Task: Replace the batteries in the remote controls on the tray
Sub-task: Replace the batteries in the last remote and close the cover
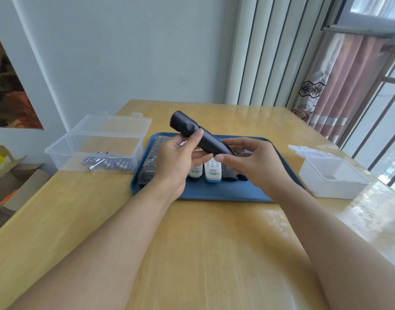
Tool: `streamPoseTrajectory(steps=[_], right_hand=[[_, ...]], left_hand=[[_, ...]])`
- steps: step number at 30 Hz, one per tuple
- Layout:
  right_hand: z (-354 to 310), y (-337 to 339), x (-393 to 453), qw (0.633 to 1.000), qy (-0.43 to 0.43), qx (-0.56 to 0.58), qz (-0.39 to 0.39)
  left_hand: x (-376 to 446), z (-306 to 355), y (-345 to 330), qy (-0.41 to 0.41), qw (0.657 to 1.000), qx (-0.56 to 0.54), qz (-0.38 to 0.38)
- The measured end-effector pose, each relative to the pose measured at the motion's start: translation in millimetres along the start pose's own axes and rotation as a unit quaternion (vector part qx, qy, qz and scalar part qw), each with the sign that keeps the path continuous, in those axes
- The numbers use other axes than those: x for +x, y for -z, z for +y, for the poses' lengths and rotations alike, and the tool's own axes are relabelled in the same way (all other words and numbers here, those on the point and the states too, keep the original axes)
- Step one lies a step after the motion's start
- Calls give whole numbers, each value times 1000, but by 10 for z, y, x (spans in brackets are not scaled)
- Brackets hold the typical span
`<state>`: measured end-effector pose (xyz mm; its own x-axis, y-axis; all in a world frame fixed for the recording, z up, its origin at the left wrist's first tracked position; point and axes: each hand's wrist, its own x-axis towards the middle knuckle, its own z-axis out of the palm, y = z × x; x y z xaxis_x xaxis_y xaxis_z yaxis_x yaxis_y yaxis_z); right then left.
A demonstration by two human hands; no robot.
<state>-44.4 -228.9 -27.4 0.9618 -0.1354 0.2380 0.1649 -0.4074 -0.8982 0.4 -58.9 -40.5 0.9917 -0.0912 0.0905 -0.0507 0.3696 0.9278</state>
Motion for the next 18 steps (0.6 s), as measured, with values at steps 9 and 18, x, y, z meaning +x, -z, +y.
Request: streamPoseTrajectory(steps=[9,18], right_hand=[[82,-24,19,962,103,-250,31],[-166,337,-28,959,93,-239,-117]], left_hand=[[-16,2,-12,30,999,-5,14],[102,81,143,-50,977,18,205]])
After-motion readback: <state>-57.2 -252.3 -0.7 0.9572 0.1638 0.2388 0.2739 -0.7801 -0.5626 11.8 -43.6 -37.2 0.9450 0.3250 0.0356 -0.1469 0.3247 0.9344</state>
